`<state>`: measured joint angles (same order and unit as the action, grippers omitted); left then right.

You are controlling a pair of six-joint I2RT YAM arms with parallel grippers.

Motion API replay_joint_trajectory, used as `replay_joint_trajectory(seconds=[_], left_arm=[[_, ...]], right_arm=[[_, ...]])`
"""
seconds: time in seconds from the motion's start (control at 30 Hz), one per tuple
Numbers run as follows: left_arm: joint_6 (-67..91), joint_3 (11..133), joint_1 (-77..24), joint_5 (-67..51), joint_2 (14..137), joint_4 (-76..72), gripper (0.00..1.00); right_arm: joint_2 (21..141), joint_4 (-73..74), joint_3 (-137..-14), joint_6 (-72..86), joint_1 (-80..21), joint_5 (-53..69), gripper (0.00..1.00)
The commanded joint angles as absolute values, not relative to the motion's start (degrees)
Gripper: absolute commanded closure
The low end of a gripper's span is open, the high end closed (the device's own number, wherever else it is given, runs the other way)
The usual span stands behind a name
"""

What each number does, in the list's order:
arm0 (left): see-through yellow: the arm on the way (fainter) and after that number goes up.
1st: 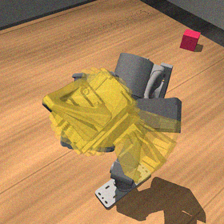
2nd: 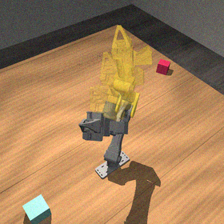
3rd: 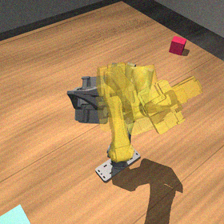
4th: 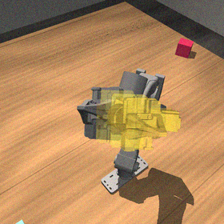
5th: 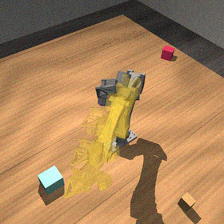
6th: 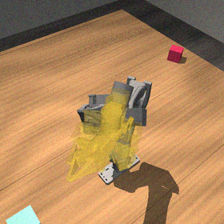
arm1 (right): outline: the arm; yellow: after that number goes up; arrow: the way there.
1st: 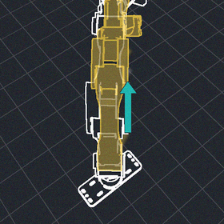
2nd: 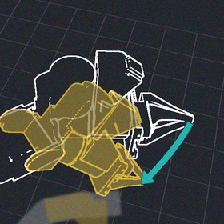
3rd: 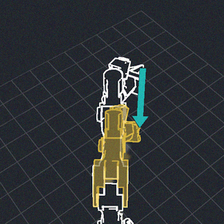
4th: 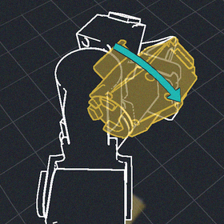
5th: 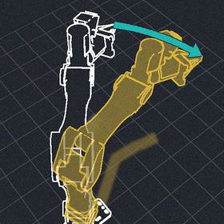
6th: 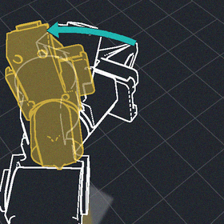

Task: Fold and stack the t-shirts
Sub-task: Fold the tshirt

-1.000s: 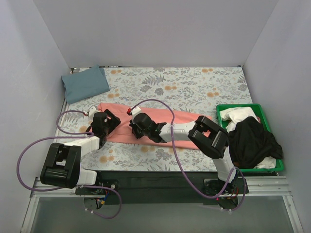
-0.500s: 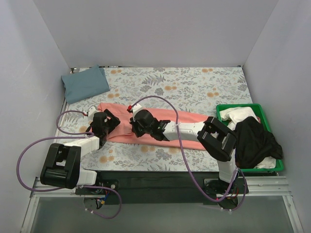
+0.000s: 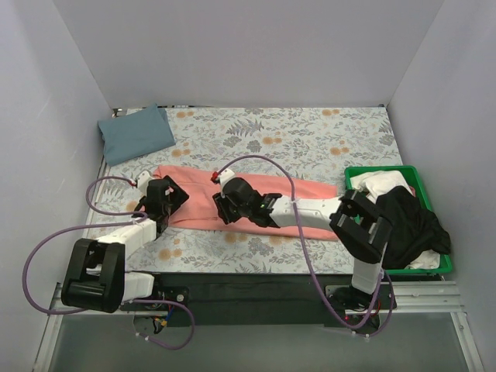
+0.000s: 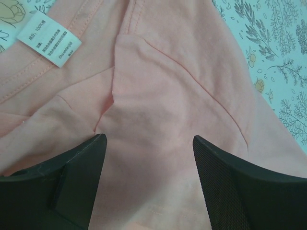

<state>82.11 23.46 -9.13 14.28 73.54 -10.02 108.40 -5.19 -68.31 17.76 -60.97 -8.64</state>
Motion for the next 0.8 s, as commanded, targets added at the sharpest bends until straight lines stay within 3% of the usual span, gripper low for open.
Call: replay_joint_trajectory(seconds=[0.0, 0.2, 0.4, 0.77], left_arm=[[80.6, 26.6, -8.8, 17.4, 69.8, -5.3, 0.28], [78.5, 32.7, -9.9, 14.4, 69.2, -4.6, 0.28], [78.0, 38.6, -14.1, 11.4, 78.5, -8.3, 0.28], [79.3, 46.1, -15.1, 8.3, 97.6, -10.2, 0.28]], right_arm=[[96.6, -4.3, -64.1, 17.0, -59.2, -12.7, 0.56], [82.7, -0.4, -54.5, 16.7, -50.8, -17.9, 0.51], [73.6, -0.1, -47.2, 16.1, -39.4, -19.1, 0.51], [77.3, 1.2, -43.9, 15.0, -27.6, -14.0, 0.55]])
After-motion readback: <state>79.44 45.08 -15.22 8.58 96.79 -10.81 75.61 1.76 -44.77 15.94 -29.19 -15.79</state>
